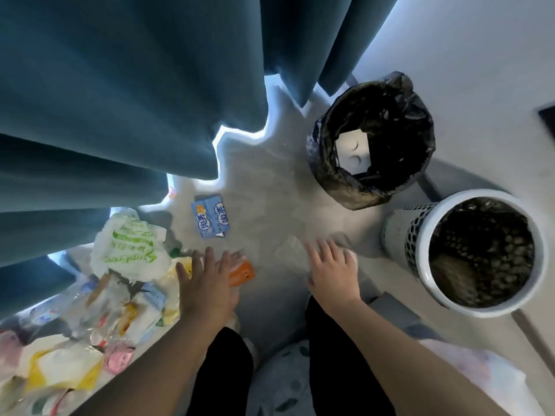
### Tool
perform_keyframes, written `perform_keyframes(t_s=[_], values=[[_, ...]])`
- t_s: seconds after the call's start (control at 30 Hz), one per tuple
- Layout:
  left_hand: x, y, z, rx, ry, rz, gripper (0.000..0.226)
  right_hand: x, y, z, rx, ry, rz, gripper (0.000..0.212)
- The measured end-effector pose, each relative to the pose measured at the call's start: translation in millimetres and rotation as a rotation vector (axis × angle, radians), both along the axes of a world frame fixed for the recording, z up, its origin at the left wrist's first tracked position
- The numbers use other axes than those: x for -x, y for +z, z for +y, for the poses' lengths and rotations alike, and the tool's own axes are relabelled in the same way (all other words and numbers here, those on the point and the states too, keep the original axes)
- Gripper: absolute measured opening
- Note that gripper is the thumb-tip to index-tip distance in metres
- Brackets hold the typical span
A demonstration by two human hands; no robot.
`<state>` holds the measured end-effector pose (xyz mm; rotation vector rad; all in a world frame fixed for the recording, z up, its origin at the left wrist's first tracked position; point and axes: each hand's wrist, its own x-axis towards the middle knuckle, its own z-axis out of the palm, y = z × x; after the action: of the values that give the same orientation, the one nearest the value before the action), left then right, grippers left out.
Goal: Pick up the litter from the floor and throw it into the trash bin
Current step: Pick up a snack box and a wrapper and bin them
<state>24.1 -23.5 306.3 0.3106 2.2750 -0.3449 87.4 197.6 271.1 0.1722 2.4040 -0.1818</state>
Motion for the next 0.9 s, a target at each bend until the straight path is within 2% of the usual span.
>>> perform_keyframes(t_s=[0.2,0.33,0.5,0.6,0.67,0.77,0.9], values=[[4.7,-78.5,-63.1,-0.056,-0.232,0.033,0.086,-0.9,-82.0,-48.3,-0.019,-0.143,-0.085,0.079],[21.8,-148.2,-81.6,-0.018,-0.253,0.055,0.087,5.7,-146.7,-65.3,-0.046,-0.218,-0.109,0.091],[45.6,-233.9,-96.4,-0.1,0.144,0.141,0.095,5.9,-225.5,-63.2,-0.104,-0.346,-0.185,0.108],[55.9,-270.7,-99.1,-0.17,0.451,0.219,0.1,1.1,-255.1,-68.3,-0.137,-0.42,-0.214,0.094],[60.1,-295.1,-97.6,-0.203,0.604,0.243,0.105,-5.7,-270.7,-73.8,-0.203,-0.378,-0.176,0.09],[65.8,-321.5,-88.8,-0.227,0.755,0.256,0.107,-15.1,-284.7,-70.7,-0.259,-0.288,-0.167,0.108],[68.6,-335.2,-84.4,-0.17,0.867,0.281,0.097,-23.6,-288.2,-68.5,-0.201,-0.243,-0.127,0.102]])
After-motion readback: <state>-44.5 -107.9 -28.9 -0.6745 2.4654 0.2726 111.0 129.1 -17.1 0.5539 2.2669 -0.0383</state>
